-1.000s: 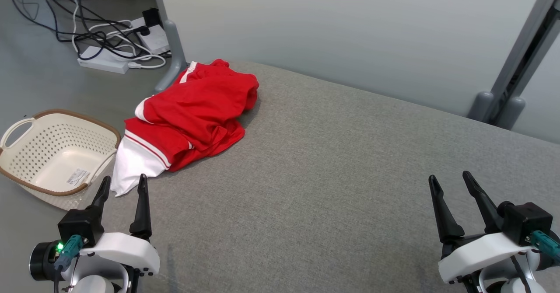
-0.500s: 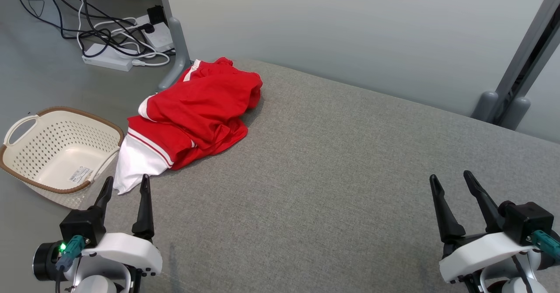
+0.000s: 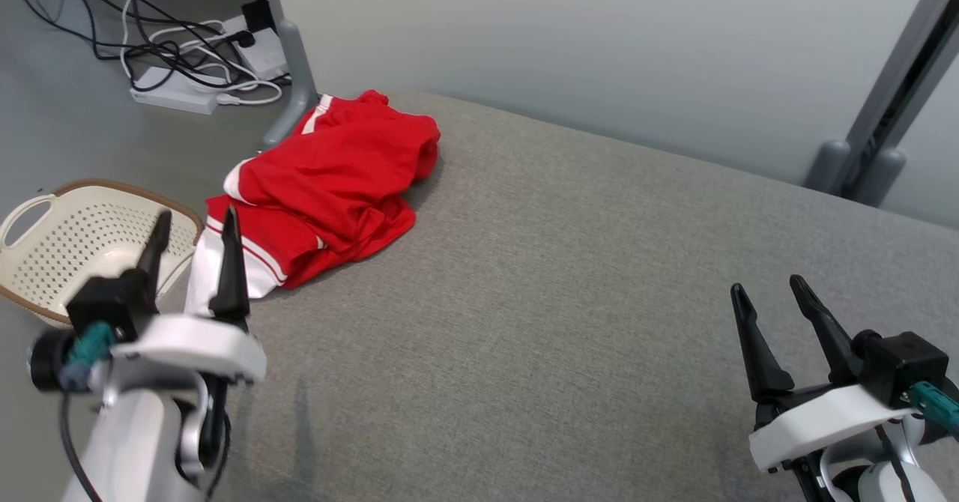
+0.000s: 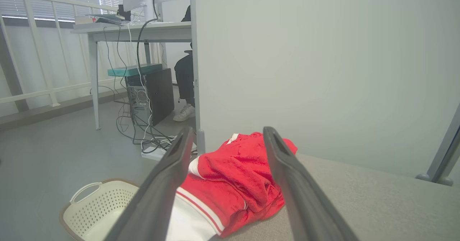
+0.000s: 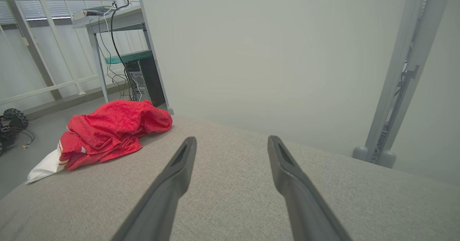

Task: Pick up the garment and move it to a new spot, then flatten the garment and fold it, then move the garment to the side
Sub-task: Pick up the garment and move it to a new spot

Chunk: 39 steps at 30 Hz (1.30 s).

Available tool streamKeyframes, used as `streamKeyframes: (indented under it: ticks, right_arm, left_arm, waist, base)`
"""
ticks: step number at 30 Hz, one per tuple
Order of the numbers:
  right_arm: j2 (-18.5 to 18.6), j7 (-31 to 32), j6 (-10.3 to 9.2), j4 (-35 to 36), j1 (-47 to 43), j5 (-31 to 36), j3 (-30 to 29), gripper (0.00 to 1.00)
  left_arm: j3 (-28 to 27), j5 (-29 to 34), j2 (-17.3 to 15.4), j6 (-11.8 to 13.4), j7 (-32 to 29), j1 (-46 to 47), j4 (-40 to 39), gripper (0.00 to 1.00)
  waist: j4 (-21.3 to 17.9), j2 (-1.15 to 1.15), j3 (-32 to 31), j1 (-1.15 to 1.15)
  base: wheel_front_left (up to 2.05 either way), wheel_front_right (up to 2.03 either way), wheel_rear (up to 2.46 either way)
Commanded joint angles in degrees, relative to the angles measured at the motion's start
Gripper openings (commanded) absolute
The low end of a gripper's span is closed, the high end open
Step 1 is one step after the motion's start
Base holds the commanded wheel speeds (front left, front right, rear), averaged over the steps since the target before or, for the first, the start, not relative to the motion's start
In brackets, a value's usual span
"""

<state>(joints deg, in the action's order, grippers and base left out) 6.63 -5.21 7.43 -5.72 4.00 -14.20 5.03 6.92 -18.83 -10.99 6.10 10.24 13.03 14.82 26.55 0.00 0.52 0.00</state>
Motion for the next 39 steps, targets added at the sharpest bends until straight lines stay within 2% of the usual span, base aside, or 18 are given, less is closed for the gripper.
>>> streamKeyframes:
  ticks: [1,6,10,11,14,20,31,37,38,39]
  right_arm:
    - [0.63,0.61,0.1,1.09,1.23,0.29,0.46,1.0]
    - [1.7,1.53,0.1,2.79,2.99,0.41,1.51,1.0]
    - [2.85,2.2,0.1,4.02,4.25,0.28,2.04,1.0]
    - [2.85,2.2,0.1,4.02,4.25,0.28,2.04,1.0]
    - [3.81,2.67,0.11,4.7,5.42,0.12,2.28,1.0]
    - [5.34,3.3,0.11,6.17,8.06,-0.38,3.12,1.0]
    - [7.67,3.88,0.1,7.83,12.63,-0.97,4.93,1.0]
    - [8.61,3.77,0.11,8.25,13.43,-1.03,4.34,1.0]
    - [8.65,3.77,0.11,8.3,13.55,-0.97,4.27,1.0]
    - [8.69,3.79,0.11,8.35,13.71,-0.96,4.21,1.0]
  left_arm:
    - [-0.4,-0.64,-1.12,-0.58,-1.7,5.04,-0.89,1.0]
    - [-0.97,-2.36,-2.76,-2.2,-6.17,12.82,3.34,1.0]
    - [-1.17,-4.09,-3.89,-4.14,-9.3,18.34,11.12,1.0]
    - [-1.17,-4.09,-3.89,-4.14,-9.3,18.34,11.12,1.0]
    - [-1.39,-4.86,-4.5,-5.64,-9.59,22.21,17.26,1.0]
    - [-2.45,-6.24,-5.78,-7.0,-8.65,28.7,28.65,1.0]
    - [-3.84,-7.4,-9.48,-7.49,-6.36,36.85,45.12,1.0]
    - [-3.97,-7.97,-10.03,-7.42,-6.27,38.9,50.96,1.0]
    - [-3.84,-7.86,-10.13,-7.62,-6.14,39.21,51.7,0.64]
    - [-3.61,-7.66,-10.24,-7.73,-5.65,39.55,52.16,0.02]
  waist:
    - [-1.93,0.0,1.97,0.0]
    - [-5.76,0.0,5.66,0.0]
    - [-8.97,0.0,9.05,0.0]
    - [-8.97,0.0,9.05,0.0]
    - [-11.01,0.0,11.46,0.0]
    - [-14.13,0.0,15.86,0.0]
    - [-18.66,0.0,22.85,0.0]
    - [-19.22,0.0,24.75,0.0]
    - [-19.25,0.0,24.85,0.0]
    - [-19.26,0.0,24.89,0.0]
  base:
    - [0.0,0.0,0.0]
    - [0.0,0.0,0.0]
    - [0.0,0.0,0.0]
    - [0.0,0.0,0.0]
    - [0.0,0.0,0.0]
    - [0.0,0.0,0.0]
    - [0.0,0.0,0.0]
    - [0.0,0.0,0.0]
    - [0.0,0.0,0.0]
    - [0.0,0.0,0.0]
